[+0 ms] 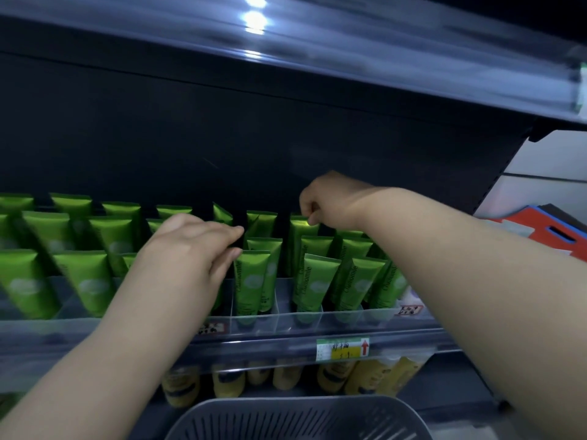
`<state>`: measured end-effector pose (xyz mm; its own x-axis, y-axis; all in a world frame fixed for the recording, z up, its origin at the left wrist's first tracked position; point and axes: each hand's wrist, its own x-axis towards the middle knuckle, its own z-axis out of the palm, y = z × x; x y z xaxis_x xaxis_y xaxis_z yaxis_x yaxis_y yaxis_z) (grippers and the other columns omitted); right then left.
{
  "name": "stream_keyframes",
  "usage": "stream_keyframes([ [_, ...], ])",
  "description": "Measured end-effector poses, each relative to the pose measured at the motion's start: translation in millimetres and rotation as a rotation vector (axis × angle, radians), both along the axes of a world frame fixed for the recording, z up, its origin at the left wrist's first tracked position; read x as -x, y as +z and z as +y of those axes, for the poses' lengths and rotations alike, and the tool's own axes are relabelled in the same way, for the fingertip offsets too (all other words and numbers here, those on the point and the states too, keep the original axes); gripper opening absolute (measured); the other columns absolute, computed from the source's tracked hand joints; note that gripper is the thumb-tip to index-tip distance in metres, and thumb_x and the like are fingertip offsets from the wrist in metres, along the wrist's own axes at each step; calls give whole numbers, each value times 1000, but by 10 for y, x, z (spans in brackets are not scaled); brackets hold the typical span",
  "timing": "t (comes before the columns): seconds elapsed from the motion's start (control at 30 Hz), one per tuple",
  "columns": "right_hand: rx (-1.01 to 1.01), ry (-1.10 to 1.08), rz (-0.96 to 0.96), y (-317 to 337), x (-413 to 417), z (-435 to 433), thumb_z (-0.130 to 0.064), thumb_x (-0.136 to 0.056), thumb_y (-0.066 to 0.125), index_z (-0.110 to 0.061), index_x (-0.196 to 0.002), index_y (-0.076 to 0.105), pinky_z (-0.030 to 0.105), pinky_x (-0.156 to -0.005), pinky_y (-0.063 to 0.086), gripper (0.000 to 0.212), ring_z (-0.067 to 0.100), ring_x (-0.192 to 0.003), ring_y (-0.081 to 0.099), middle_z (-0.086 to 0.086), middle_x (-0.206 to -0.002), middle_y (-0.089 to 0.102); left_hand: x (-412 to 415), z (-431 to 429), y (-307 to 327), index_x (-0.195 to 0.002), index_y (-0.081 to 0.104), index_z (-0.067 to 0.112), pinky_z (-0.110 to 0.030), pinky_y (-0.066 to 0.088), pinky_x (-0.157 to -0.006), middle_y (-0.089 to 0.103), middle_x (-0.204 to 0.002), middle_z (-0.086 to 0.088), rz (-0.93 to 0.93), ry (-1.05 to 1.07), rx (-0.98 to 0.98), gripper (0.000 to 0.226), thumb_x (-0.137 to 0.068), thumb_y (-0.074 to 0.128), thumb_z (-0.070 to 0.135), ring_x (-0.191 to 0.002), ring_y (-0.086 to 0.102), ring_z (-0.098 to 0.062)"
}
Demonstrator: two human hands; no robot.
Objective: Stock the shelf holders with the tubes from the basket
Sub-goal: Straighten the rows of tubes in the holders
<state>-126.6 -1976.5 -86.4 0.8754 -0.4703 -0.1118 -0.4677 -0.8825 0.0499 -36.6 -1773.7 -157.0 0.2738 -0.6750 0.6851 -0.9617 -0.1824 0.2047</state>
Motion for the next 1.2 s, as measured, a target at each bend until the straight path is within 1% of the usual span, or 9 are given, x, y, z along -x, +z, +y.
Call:
stream_keyframes([
  [0.1,-8,-44,43,-63,14,-34,-14,-88,62,-14,-98,65,22,-68,40,11,15,-85,52,-2,-94,54,4,-8,12,-93,73,3,-19,35,-76,72,-83,-5,16,2,8,27,-73,62,16,-75,62,-28],
  [0.33,-88,-84,-47,38,-31,-117,-20,-85,67,-17,-94,71,20,-74,38,10,12,-89,56,-6,-91,61,-40,-52,28,-91,74,3,-19,34,-73,72,-80,-6,1,13,17,25,-72,63,15,-73,61,-27],
  [0.43,-49,-76,-124,52,-77,-157,-17,-89,61,-17,-100,70,19,-76,37,14,14,-97,57,-3,-103,64,-25,-54,21,-91,74,3,-19,35,-75,72,-80,-6,2,10,20,25,-72,62,15,-73,62,-27],
  [0.53,-28,-83,-117,-19,-123,-178,-17,-91,59,-18,-108,67,20,-80,39,19,19,-105,56,1,-115,61,-15,-48,17,-91,74,2,-19,35,-76,73,-81,-7,8,-4,17,25,-72,62,15,-73,61,-26],
  [0.83,86,-90,-43,-167,-151,-165,-9,-91,51,-22,-105,66,26,-74,48,24,20,-93,60,-2,-107,62,-30,-9,-5,-93,73,3,-20,35,-76,73,-83,-6,17,-6,2,26,-73,61,15,-73,61,-27],
  [0.93,85,-97,-35,-156,-134,-165,-12,-91,52,-21,-106,66,27,-76,49,23,20,-94,60,-1,-109,63,-30,-1,5,-92,73,2,-21,36,-75,73,-82,-7,15,-3,7,26,-73,61,14,-73,62,-27],
  [1.07,50,-105,-52,-105,-104,-170,-21,-91,56,-22,-110,66,32,-87,50,21,20,-102,58,-1,-115,62,-31,4,14,-92,73,2,-21,35,-75,73,-81,-7,10,-2,14,26,-73,61,14,-73,62,-28],
  [1.13,21,-96,-92,-53,-85,-167,-23,-90,58,-21,-107,68,29,-87,49,19,16,-101,58,-4,-111,63,-35,2,8,-91,73,2,-21,35,-75,73,-81,-7,9,-4,19,25,-73,61,14,-72,62,-28],
  [1.2,-39,-77,-116,6,-51,-142,-22,-88,62,-20,-101,70,19,-79,43,15,9,-93,56,-8,-100,64,-42,1,-11,-92,73,2,-20,36,-74,73,-82,-7,16,-12,15,25,-73,61,14,-72,61,-28],
])
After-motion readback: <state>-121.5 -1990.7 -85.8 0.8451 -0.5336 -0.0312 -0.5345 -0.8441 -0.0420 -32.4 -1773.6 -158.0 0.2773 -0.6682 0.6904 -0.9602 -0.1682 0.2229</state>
